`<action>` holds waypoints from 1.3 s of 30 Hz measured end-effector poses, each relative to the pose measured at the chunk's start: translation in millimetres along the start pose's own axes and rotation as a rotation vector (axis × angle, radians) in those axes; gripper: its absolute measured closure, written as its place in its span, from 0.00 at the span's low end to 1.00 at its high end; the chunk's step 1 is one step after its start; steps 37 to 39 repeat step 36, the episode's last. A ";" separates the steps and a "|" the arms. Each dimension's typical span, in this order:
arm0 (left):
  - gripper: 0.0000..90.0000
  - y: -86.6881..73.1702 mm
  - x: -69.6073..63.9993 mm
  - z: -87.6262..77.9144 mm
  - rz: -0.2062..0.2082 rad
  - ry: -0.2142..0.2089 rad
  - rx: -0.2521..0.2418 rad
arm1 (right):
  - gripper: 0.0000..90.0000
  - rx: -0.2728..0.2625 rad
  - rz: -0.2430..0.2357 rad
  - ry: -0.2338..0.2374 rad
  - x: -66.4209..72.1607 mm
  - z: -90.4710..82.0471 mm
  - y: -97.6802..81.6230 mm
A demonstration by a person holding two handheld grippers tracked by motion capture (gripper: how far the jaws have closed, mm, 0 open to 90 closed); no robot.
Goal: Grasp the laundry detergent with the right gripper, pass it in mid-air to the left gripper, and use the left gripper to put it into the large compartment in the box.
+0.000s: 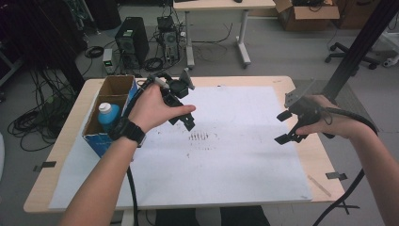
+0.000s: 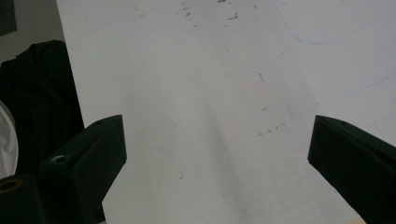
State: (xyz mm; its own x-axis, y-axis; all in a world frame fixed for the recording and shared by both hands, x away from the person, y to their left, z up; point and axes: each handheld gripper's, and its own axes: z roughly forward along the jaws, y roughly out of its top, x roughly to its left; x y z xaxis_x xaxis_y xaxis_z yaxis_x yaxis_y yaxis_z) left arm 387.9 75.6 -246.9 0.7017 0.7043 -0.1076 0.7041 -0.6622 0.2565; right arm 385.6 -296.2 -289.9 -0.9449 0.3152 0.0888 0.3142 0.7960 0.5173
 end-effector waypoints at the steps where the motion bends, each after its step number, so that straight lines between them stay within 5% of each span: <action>1: 0.07 0.4 -1.4 1.5 0.011 -0.006 0.000 | 0.05 0.000 0.000 -0.001 -0.3 0.4 0.1; 15: 0.06 3.2 -14.1 16.3 0.086 -0.038 0.022 | 0.04 0.009 -0.012 0.010 -2.2 4.2 3.3; 39: 0.05 -0.7 -11.2 14.6 0.080 -0.026 0.032 | 0.04 0.009 -0.014 0.016 -0.7 4.9 3.1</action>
